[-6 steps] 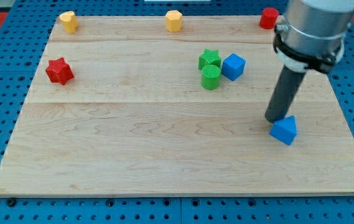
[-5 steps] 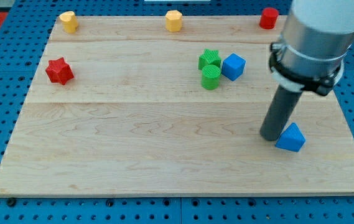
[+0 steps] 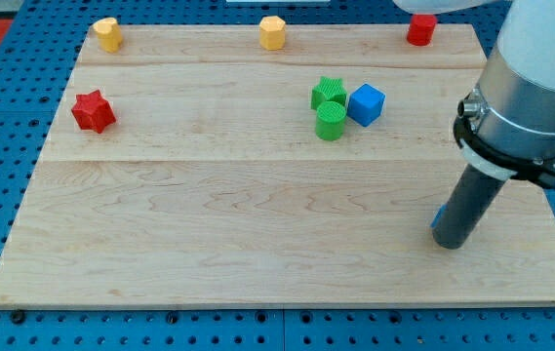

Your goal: Move the triangle towards the top

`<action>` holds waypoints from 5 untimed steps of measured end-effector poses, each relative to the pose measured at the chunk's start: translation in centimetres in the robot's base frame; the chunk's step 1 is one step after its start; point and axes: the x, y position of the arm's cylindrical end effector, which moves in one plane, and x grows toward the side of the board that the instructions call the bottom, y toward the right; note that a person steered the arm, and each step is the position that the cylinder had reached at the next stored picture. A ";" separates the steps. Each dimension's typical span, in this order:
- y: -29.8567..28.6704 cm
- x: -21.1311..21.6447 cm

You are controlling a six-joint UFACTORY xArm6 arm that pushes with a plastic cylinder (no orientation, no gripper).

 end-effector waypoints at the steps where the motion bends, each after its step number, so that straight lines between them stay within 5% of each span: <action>1: 2.6 -1.4; 5: -0.4 -5.3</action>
